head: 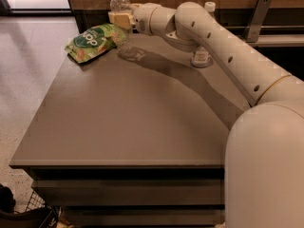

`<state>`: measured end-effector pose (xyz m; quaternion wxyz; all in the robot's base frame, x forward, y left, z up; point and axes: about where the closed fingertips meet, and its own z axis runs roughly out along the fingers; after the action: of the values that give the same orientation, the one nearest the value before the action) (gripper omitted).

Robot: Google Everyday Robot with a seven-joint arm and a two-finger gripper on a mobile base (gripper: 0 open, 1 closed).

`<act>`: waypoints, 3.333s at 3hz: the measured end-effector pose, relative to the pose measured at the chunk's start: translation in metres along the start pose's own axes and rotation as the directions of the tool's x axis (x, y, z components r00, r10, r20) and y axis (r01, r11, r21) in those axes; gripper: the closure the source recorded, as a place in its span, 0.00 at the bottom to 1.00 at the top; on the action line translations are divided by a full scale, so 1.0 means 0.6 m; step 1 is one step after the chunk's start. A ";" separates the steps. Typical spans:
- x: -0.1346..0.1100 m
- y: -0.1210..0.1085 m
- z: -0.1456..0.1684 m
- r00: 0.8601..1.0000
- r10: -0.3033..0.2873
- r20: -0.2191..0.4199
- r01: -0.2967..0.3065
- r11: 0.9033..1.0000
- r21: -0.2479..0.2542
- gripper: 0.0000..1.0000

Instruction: Move water bottle near green rice chip bag

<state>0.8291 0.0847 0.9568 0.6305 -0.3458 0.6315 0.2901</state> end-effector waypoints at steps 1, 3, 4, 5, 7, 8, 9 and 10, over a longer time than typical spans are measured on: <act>0.017 0.016 0.017 0.999 -0.028 -0.039 0.027 0.999 -0.024 1.00; 0.048 0.049 0.042 0.997 -0.028 -0.077 0.023 0.997 -0.069 1.00; 0.068 0.071 0.051 0.997 0.021 -0.069 -0.026 0.997 -0.074 1.00; 0.066 0.075 0.052 0.997 0.029 -0.068 -0.034 0.997 -0.074 1.00; 0.064 0.074 0.052 0.997 0.029 -0.068 -0.034 0.997 -0.074 0.88; 0.063 0.075 0.052 0.997 0.029 -0.068 -0.034 0.997 -0.074 0.64; 0.063 0.075 0.052 0.997 0.029 -0.068 -0.034 0.997 -0.075 0.41; 0.064 0.079 0.055 0.997 0.030 -0.068 -0.035 0.996 -0.078 0.10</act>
Offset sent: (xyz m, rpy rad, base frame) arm -0.0061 0.0346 -0.0323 -0.1222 0.0243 0.0731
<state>0.8123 0.1365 0.9142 0.5900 -0.3698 0.6456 0.3136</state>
